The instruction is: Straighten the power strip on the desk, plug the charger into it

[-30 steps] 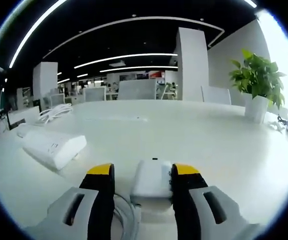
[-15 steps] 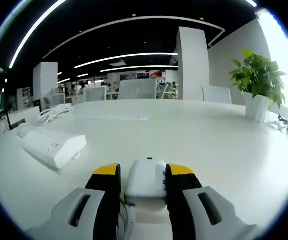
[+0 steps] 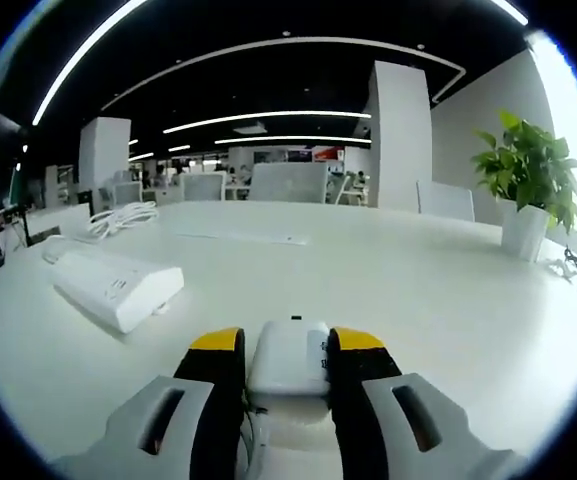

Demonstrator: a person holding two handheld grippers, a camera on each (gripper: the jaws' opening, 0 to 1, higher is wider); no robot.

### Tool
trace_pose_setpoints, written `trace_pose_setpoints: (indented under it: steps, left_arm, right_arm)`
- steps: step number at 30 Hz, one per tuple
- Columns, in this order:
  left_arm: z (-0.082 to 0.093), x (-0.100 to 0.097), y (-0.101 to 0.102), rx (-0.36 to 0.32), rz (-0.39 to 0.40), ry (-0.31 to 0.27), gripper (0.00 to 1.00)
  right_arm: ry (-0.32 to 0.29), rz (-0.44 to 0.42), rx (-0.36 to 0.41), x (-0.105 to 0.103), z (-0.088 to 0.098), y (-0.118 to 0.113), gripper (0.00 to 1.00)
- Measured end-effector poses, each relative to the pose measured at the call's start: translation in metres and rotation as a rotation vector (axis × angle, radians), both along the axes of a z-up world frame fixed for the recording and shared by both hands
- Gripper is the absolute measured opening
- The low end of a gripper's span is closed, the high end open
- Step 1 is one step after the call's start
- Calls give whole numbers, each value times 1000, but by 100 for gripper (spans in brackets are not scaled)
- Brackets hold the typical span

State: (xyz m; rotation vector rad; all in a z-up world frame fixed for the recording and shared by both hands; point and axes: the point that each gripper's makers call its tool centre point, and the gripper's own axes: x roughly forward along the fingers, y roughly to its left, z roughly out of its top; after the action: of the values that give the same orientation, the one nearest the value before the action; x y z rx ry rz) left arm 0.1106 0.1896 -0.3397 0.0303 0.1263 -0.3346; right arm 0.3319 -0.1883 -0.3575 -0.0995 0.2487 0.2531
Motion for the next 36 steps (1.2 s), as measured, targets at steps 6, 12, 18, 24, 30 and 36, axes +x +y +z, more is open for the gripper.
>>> trace_pose_setpoints:
  steps: [6,12,18,24,30,36]
  left_arm:
    - [0,0,-1,2,-1,1,98]
    - [0,0,-2,5,1,1,98]
    - [-1,0,-3,5,-3,3,98]
    - [-1,-1,-3,4,-4,3,98]
    - [-3,-1,-4,3,-3,6,98]
    - [-4,0,-7,4,-12,8,98]
  right_arm:
    - [-11,11,18,-1,4,2,29]
    - [-6,16,18,-2,2,4,29]
    - [3,14,40,-3,1,4,29]
    - [18,11,64,-8,-2,5,29]
    - [56,19,57,-13,-10,7,29]
    - [51,17,40,-14,-9,7,28]
